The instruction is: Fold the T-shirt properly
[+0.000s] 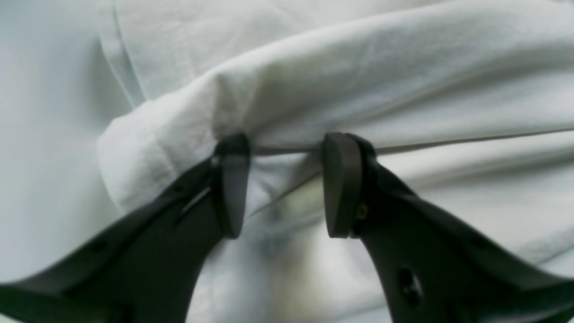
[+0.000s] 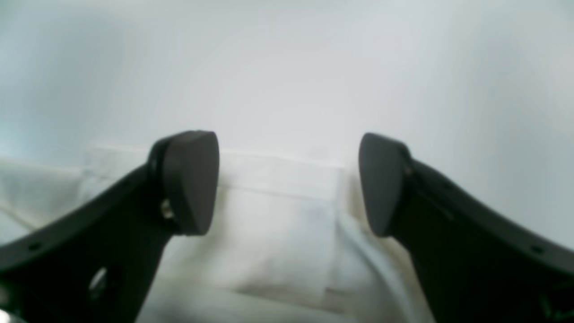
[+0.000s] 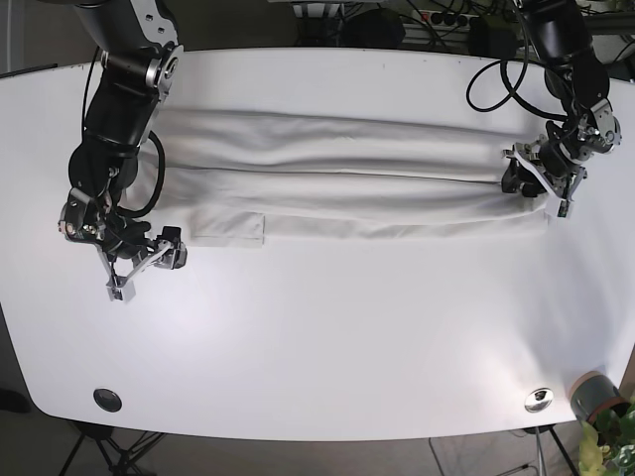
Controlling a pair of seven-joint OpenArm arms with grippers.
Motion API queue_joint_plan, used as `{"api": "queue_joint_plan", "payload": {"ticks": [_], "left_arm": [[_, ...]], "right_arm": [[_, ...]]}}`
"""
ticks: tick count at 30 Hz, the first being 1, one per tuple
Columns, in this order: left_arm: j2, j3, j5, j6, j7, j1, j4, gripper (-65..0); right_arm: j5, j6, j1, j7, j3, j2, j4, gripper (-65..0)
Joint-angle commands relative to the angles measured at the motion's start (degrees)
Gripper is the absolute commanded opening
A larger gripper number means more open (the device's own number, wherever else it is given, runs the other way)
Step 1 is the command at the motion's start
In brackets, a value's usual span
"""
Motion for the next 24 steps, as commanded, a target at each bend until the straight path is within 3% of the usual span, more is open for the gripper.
{"api": "queue_joint_plan", "payload": {"ticks": [1, 19, 24], "left_arm": [[-0.4, 0.2, 2.4, 0.1, 3.6, 0.4, -0.3, -40.4], [-0.4, 0.2, 2.4, 0.1, 3.6, 0.4, -0.3, -40.4], [-0.4, 0.2, 2.4, 0.1, 3.6, 0.4, -0.3, -40.4]], "right_arm": [[1.1, 0.21, 1.5, 2.1, 0.2, 1.1, -0.9, -18.4], [1.3, 0.21, -0.1, 2.0, -0.2, -0.9, -1.9, -19.2], [1.3, 0.65, -1.0, 0.9, -0.2, -1.0, -1.9, -30.4]]}}
